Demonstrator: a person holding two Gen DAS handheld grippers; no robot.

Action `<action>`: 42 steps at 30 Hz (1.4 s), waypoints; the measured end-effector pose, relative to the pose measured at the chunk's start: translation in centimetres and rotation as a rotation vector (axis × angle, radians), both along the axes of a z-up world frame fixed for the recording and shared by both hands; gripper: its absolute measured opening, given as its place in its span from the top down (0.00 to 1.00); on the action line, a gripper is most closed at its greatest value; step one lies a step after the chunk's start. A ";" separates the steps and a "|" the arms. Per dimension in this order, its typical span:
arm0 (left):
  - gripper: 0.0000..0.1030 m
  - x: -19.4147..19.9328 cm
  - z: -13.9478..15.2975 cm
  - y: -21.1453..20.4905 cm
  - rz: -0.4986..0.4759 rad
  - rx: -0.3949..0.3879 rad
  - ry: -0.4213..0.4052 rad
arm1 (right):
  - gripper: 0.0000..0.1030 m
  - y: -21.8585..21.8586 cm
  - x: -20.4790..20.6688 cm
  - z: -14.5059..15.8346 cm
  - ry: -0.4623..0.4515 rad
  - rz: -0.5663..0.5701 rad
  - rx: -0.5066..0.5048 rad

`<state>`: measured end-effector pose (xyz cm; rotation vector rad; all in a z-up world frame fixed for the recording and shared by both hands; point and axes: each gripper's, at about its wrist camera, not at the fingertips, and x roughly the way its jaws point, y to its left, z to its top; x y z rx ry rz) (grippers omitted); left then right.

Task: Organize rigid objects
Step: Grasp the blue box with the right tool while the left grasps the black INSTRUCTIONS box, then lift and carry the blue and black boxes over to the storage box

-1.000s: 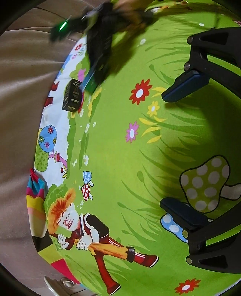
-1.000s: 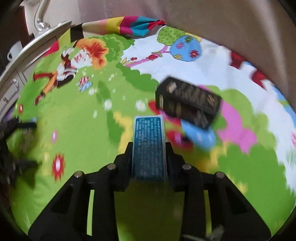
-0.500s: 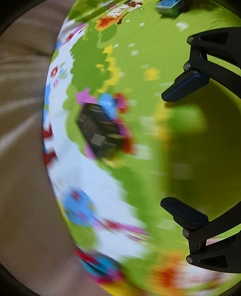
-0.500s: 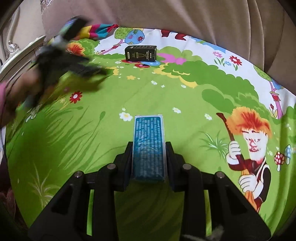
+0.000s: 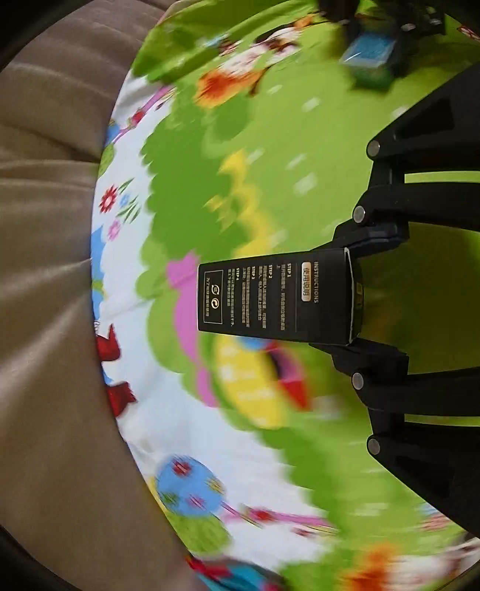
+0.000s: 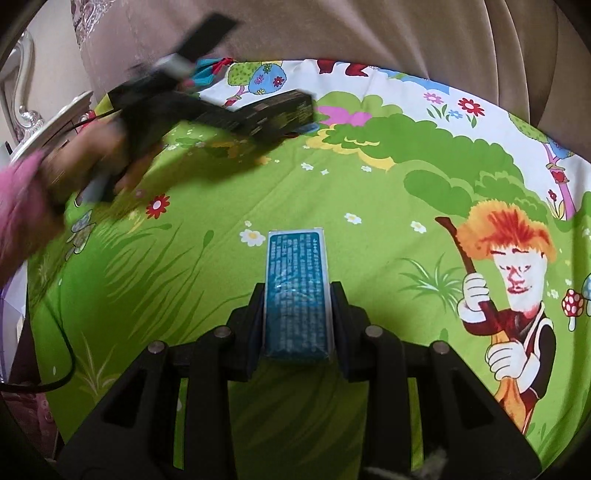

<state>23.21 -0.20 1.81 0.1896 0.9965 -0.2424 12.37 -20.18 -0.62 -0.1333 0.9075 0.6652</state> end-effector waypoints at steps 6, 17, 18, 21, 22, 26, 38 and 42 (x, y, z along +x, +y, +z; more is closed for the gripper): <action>0.36 -4.9 0.4 -1.1 0.072 0.032 -0.054 | 0.63 0.0 -0.1 0.1 0.005 -0.003 0.006; 0.62 -4.3 -1.3 -0.9 0.209 -0.058 -0.014 | 0.63 0.7 -0.2 0.1 -0.028 0.000 -0.056; 0.62 -5.9 -1.2 -0.6 0.236 -0.087 -0.025 | 0.64 0.9 -0.4 0.2 -0.039 0.001 -0.073; 0.62 -11.1 -0.9 -0.2 0.290 -0.131 -0.047 | 0.64 1.3 -0.7 0.3 -0.065 0.001 -0.108; 0.62 -13.1 -0.8 -0.2 0.299 -0.138 -0.052 | 0.64 1.2 -0.7 0.3 -0.064 -0.001 -0.108; 0.62 -18.7 -0.2 -0.9 0.311 -0.099 -0.080 | 0.65 1.0 -0.5 0.3 -0.070 -0.034 -0.123; 0.61 -27.5 3.7 -1.6 0.331 -0.142 -0.137 | 0.64 -2.3 -10.0 2.9 -0.012 -0.242 0.104; 0.61 -30.3 8.7 -2.3 0.316 -0.129 -0.298 | 0.64 -3.0 -14.3 8.6 -0.183 -0.251 0.161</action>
